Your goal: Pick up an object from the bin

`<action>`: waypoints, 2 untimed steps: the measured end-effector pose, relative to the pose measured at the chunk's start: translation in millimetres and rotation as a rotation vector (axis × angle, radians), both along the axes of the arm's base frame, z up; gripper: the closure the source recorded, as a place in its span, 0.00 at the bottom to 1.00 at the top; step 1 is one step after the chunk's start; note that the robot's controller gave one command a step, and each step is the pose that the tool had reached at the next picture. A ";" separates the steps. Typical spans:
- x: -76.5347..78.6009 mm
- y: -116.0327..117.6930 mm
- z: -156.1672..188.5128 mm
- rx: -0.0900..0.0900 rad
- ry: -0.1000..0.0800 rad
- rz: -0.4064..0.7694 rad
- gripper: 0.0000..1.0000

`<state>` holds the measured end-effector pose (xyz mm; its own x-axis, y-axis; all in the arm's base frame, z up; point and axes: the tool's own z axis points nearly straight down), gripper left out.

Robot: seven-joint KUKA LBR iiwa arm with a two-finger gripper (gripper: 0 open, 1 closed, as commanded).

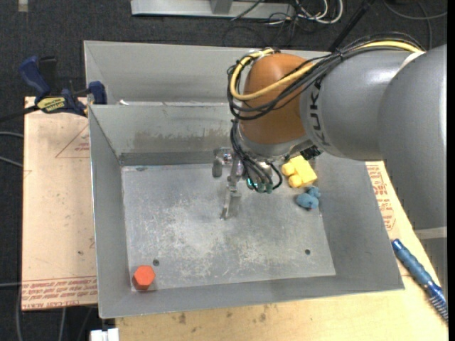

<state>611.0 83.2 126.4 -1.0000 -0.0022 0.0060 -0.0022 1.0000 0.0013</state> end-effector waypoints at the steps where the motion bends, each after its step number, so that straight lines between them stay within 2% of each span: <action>1: -27.9 85.8 8.4 0.003 -0.006 0.176 0.00; 2: 30.9 0.7 24.1 -0.004 -0.015 0.221 0.00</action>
Offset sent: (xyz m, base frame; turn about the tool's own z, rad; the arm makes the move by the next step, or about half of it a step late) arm -0.0269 0.0807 0.0087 -0.1703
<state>642.0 83.9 150.4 -0.9751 -0.2217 -0.0083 -0.2217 0.9751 -0.0043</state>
